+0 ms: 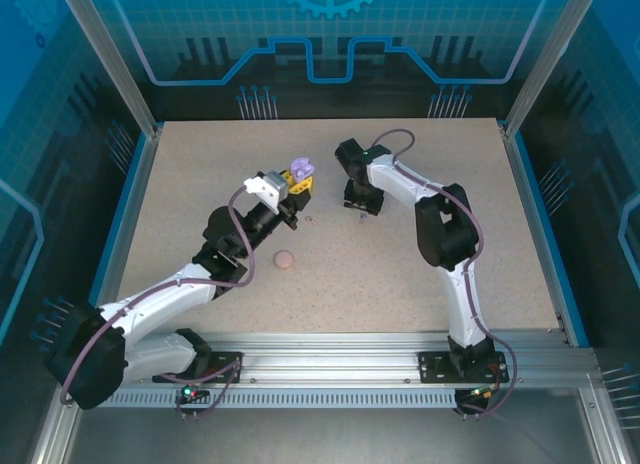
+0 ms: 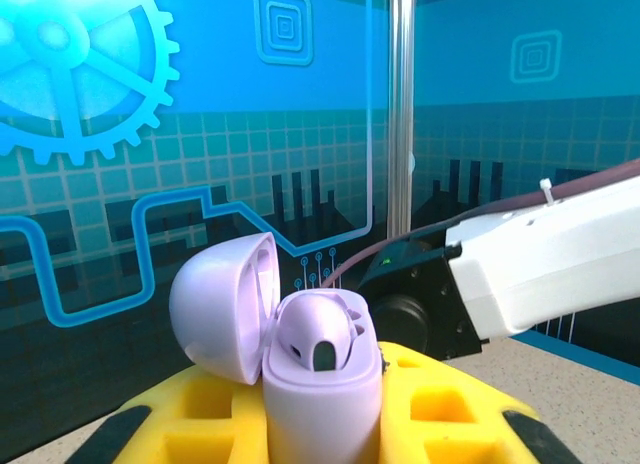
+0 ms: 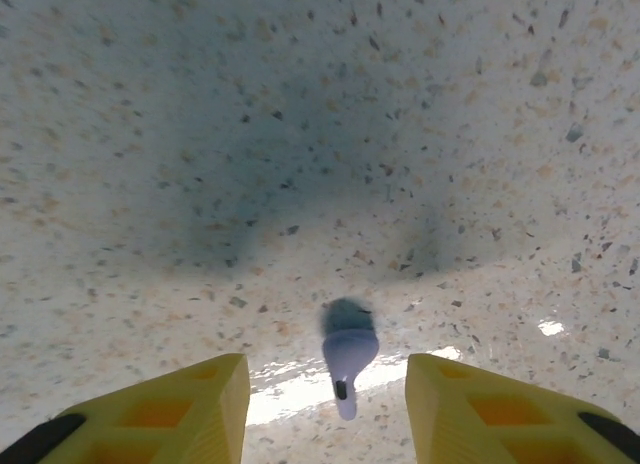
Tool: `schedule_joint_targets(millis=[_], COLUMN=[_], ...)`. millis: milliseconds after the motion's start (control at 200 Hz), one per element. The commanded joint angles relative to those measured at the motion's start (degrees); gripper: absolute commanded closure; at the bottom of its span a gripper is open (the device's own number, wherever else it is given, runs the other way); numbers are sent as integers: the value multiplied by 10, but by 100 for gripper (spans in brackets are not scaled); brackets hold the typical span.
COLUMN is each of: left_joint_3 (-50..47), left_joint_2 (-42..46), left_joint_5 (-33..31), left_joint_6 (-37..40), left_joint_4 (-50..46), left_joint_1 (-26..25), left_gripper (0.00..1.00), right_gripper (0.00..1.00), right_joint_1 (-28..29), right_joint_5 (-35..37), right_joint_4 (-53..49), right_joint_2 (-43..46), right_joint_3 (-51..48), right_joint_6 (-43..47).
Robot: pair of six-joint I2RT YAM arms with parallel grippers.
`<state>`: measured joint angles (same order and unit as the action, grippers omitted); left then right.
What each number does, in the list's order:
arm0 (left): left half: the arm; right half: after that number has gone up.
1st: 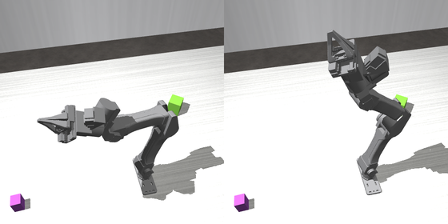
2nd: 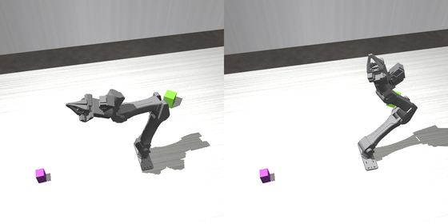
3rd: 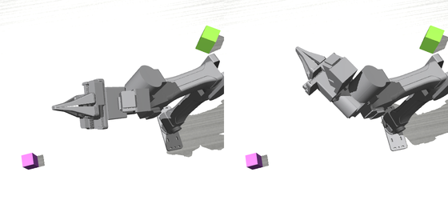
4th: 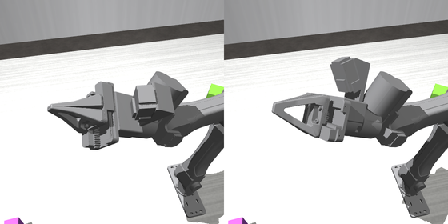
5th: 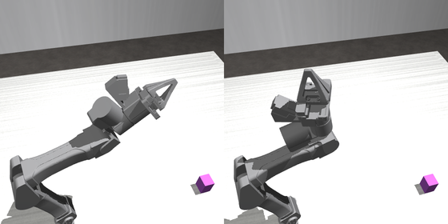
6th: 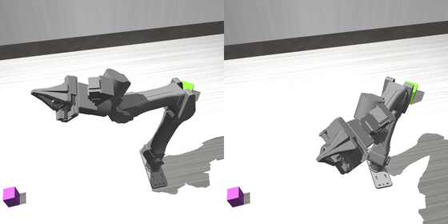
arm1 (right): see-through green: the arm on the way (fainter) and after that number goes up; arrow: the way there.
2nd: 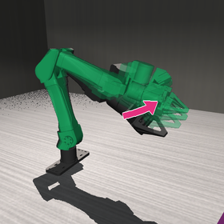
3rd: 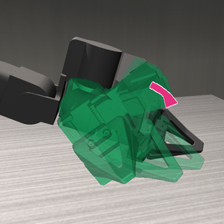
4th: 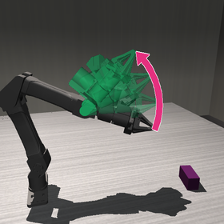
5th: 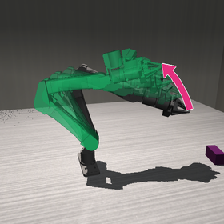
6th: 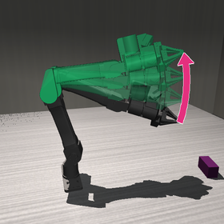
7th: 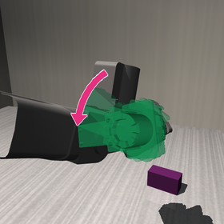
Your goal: Insert the wireless bluetooth earbuds into the charging case
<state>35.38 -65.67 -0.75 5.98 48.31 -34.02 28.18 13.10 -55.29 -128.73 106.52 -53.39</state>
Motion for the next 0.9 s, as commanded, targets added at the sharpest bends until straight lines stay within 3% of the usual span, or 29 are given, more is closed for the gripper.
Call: schedule_joint_targets(millis=[0, 895], left_joint_3=[-8, -3], left_joint_2=[19, 16], left_joint_5=[-8, 5], left_joint_6=[-5, -14], left_joint_4=[23, 15], left_joint_1=[8, 14], left_gripper=[100, 100], right_gripper=[57, 70], right_joint_1=[8, -12], right_joint_5=[13, -6], right_joint_4=[-30, 26], right_joint_2=[-17, -24], right_joint_3=[14, -54], right_joint_6=[-16, 1])
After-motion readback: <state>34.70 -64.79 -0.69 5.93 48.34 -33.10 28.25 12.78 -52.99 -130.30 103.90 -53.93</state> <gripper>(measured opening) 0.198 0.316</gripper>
